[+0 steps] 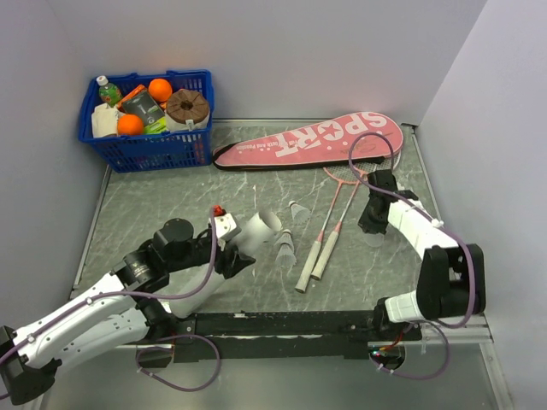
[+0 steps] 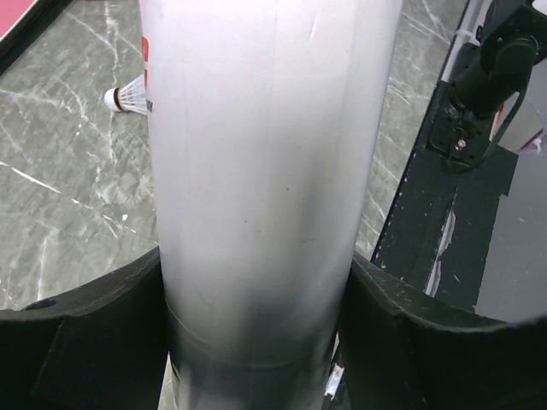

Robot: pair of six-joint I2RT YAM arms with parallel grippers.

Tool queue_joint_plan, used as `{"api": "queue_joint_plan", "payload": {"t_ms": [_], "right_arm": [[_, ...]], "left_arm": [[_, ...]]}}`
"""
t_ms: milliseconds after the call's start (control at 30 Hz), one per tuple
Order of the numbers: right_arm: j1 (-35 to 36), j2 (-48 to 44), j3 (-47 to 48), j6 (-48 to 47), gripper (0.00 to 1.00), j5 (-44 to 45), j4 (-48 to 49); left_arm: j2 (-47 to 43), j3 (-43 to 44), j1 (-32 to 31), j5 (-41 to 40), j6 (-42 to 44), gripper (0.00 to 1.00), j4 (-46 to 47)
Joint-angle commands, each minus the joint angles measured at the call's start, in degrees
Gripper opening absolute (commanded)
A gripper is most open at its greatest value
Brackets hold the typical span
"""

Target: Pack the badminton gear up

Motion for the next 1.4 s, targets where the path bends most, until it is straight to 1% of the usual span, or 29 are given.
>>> {"api": "queue_joint_plan", "payload": {"t_ms": [0,67,200,233,300,333,400,433,467,533,667,700,767,800,833,867,900,1033,1167,1367], "right_arm": [[-1.41,4.00,0.54,2.99,0.00,4.44,4.27],[-1.85,5.93,0.63,3.51,0.13,4.88,4.62],[-1.94,6.99,0.72,3.60,0.29,2.96,6.46],[-1.94,6.73,0.72,3.52,0.37,2.34,6.99],[-1.85,6.20,1.24,3.52,0.47,2.16,6.91],[-1.94,5.51,1.51,3.43,0.50,1.99,6.56],[-1.33,3.93,1.60,3.34,0.50,0.76,6.55],[-0.89,1.65,1.42,3.34,0.51,0.23,6.82],[-0.27,0.41,1.25,3.43,0.51,-0.99,7.52],[2.18,-2.31,1.16,3.86,0.55,-2.49,8.13],[7.37,-2.15,3.09,7.55,0.59,-7.24,7.96],[9.64,-2.23,3.26,8.69,0.61,-9.59,8.66],[11.94,-2.76,2.48,12.73,0.64,-11.02,10.68],[12.91,-2.94,2.21,15.35,0.67,-12.33,13.21],[14.22,-2.85,2.04,16.77,0.67,-12.95,14.28],[14.76,-2.76,1.60,17.83,0.67,-13.39,15.59],[15.28,-2.68,1.33,19.84,0.67,-13.40,17.78],[18.44,-1.62,0.02,24.34,0.68,-10.95,23.42],[20.47,1.10,0.36,28.56,0.68,-8.30,25.89],[21.97,7.25,2.38,33.22,0.68,-8.47,28.18]], "left_arm": [[-1.68,2.45,-0.19,-2.12,-2.78,0.01,2.15],[-2.39,1.92,-0.27,-2.48,-3.32,0.01,2.85],[-2.22,2.10,-0.19,-2.13,-3.93,0.01,2.86],[-2.13,2.01,-0.27,-2.13,-4.28,0.01,2.94],[-1.95,1.57,-0.27,-1.78,-4.98,0.06,3.82],[-1.69,1.57,-0.19,-1.60,-5.16,0.10,4.00],[-1.34,2.00,-0.19,-2.12,-5.25,0.09,3.56],[-0.99,2.18,-0.27,-2.65,-5.16,0.03,3.39],[-0.99,2.36,-0.19,-3.52,-4.99,0.01,3.21],[-1.42,2.54,-0.19,-4.15,-4.81,0.01,2.86],[-1.95,2.27,-0.27,-5.20,-4.55,0.01,3.12],[-2.13,2.36,-0.19,-5.46,-4.37,0.01,3.03],[-2.39,2.27,-0.19,-5.99,-4.11,0.04,3.03],[-2.91,2.01,-0.19,-6.34,-4.02,0.06,3.29],[-3.09,1.92,-0.27,-6.78,-4.02,0.06,3.38],[-3.53,1.83,-0.19,-8.09,-4.02,0.04,3.47],[-4.23,1.75,-0.27,-8.80,-4.02,0.01,3.47],[-6.26,0.87,-0.19,-10.65,-3.76,0.01,4.26],[-6.44,0.95,-0.27,-10.83,-3.32,0.01,4.18],[-5.73,1.04,-0.19,-11.71,-3.49,0.01,4.35]]}}
